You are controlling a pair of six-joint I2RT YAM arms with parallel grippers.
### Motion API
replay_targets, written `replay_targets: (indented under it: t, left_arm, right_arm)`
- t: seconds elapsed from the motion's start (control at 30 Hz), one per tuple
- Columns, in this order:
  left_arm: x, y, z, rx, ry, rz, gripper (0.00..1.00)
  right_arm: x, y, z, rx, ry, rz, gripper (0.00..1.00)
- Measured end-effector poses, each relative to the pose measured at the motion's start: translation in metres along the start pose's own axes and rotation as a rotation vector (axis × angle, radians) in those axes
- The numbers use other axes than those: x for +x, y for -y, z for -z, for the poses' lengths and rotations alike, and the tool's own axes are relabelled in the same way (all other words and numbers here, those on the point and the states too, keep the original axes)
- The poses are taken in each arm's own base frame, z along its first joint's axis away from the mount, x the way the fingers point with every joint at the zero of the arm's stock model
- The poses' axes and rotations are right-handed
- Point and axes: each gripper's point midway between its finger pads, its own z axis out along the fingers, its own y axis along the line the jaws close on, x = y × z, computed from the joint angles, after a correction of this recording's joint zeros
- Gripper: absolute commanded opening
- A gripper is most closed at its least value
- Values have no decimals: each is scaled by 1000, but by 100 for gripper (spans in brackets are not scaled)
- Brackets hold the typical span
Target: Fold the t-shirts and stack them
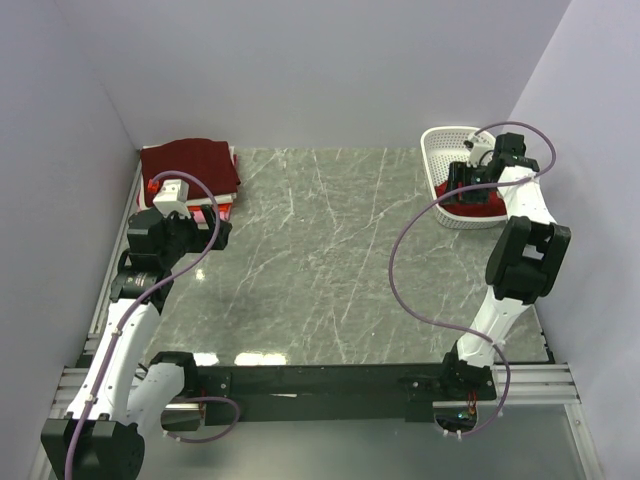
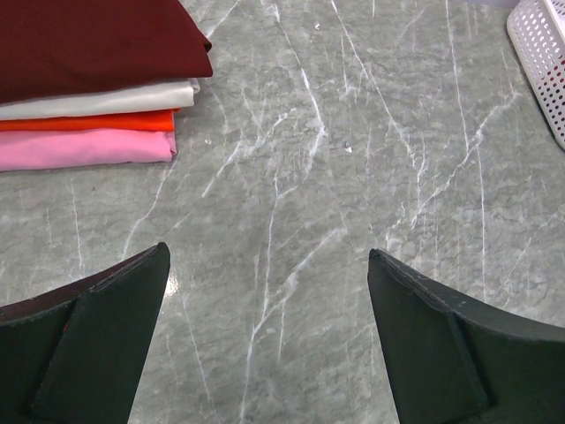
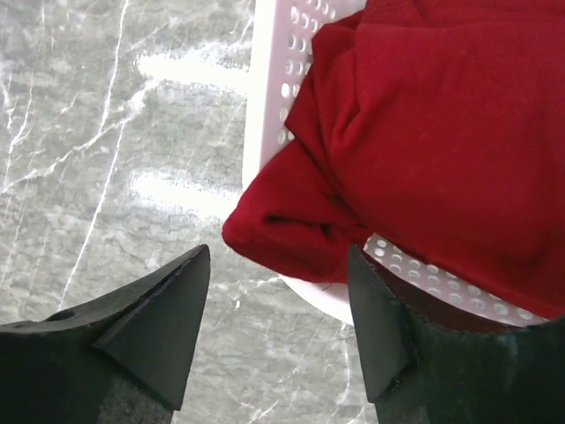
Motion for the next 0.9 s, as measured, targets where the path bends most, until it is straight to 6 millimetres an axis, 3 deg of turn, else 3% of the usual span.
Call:
replay_targets:
  t: [0.17,0.27,0.6,0.73,0.8,0.87,0.9]
  left_arm:
    - [0,0,0,0,0,0,99]
    - [0,0,0,0,0,0,99]
    - [0,0,0,-1,-1,1,99]
    - [2,0,0,-2,-6,2,100]
    - [2,-1,0,-3,-9,2,99]
    - [3,-1,0,-3,-11,3,99]
    - [3,-1,0,-4,-12,3,100]
  right_arm:
    - [4,-1,1,-5,-16,7,55]
    - [3,-2,0,-4,-20,14,42]
    - [-15,-15,6,2,2,53,41]
    - [-12,-17,0,0,-14,53,39]
    - [-7,-15,-7,1,-35,50,26]
    - [-2,-12,-14,4,-57,43,0]
    - [0,-11,-16,6,-66,41,0]
